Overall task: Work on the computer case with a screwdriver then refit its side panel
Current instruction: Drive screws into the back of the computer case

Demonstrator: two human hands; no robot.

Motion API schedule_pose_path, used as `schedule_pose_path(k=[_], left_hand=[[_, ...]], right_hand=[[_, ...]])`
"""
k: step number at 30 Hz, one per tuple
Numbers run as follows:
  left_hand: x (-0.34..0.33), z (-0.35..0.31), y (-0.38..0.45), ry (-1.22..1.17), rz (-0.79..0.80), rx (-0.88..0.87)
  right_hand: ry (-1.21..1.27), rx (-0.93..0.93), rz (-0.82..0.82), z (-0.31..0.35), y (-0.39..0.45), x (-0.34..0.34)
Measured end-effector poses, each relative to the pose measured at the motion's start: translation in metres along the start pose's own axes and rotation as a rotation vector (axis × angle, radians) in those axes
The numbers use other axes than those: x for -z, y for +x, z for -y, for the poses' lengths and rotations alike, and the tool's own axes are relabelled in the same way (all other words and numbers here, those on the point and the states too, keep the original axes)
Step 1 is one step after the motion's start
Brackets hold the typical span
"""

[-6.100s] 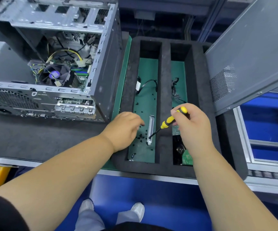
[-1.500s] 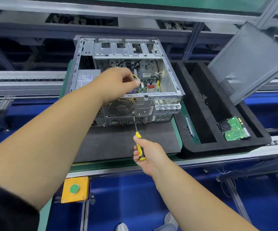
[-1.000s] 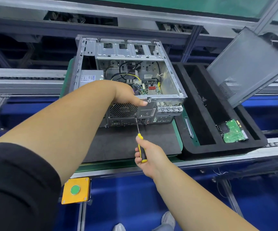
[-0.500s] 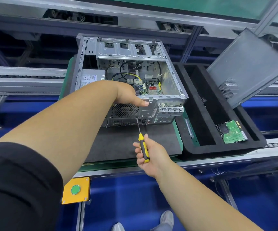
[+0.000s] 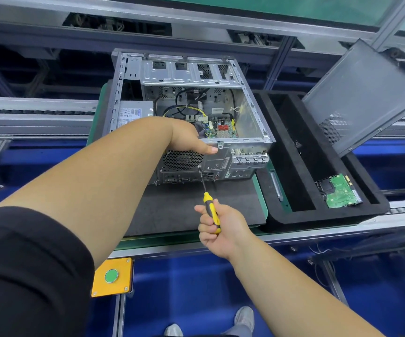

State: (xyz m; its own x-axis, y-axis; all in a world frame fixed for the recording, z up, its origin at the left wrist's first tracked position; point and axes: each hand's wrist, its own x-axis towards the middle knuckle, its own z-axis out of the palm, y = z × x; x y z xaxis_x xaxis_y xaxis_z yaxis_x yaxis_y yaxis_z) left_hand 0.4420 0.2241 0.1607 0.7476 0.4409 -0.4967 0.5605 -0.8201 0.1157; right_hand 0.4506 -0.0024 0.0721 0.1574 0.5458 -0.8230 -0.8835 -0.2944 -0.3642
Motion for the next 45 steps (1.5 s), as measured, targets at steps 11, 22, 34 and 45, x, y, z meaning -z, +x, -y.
schedule_pose_path(k=[11,22,34,45], left_hand=[[0.001,-0.002,-0.003,0.010,0.001,-0.012],[0.002,-0.004,-0.005,0.017,-0.005,-0.009],[0.002,-0.005,-0.007,-0.001,-0.012,-0.002],[0.002,-0.003,-0.007,0.013,-0.008,-0.011]], right_hand=[[-0.144,0.065,-0.201,-0.003,0.005,-0.008],[-0.143,0.102,-0.189,-0.002,0.002,-0.005],[-0.107,0.119,-0.176,0.000,0.002,-0.006],[-0.111,0.095,-0.160,0.000,0.007,-0.005]])
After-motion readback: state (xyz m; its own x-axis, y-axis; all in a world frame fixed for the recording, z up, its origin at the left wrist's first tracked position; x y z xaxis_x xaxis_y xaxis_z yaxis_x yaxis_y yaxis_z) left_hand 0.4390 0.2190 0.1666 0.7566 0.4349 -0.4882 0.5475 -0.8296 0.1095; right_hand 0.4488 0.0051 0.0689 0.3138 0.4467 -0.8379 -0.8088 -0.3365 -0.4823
